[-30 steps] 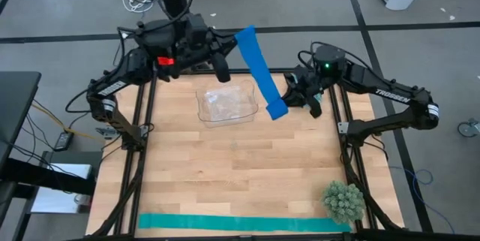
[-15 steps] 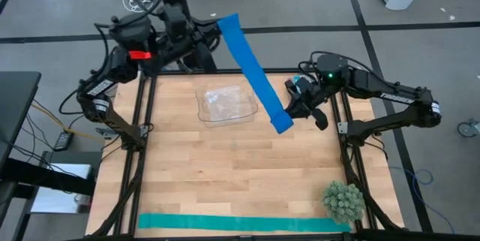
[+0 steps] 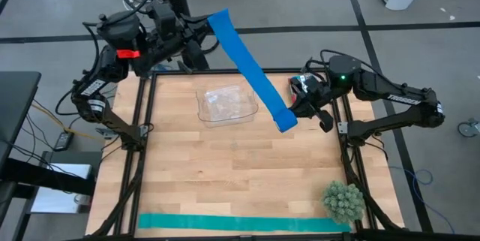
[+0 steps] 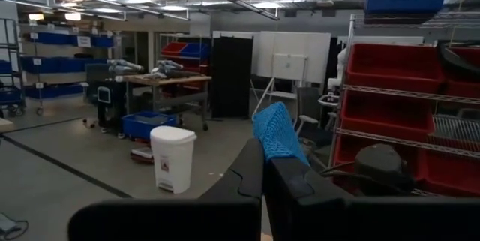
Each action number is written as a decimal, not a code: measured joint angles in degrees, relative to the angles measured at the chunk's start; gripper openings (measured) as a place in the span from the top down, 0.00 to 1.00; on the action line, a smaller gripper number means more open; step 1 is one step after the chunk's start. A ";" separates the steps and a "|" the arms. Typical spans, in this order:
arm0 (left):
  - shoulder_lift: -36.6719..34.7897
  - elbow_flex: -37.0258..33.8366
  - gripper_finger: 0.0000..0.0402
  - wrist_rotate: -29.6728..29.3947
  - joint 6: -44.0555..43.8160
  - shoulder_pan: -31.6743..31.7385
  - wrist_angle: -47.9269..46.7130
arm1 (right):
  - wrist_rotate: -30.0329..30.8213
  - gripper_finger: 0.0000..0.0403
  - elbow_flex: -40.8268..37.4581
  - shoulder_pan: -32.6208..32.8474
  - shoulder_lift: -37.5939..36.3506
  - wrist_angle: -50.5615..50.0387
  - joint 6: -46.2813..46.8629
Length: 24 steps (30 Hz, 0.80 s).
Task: Roll bandage
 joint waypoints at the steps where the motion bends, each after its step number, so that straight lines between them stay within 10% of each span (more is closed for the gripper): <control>1: -0.06 0.00 0.98 0.00 0.01 -0.01 0.01 | -0.18 1.00 -0.01 -0.38 0.03 -0.26 0.59; 24: -0.15 0.00 0.98 5.24 0.11 -0.88 0.05 | -8.29 1.00 0.01 -9.72 5.67 0.27 21.96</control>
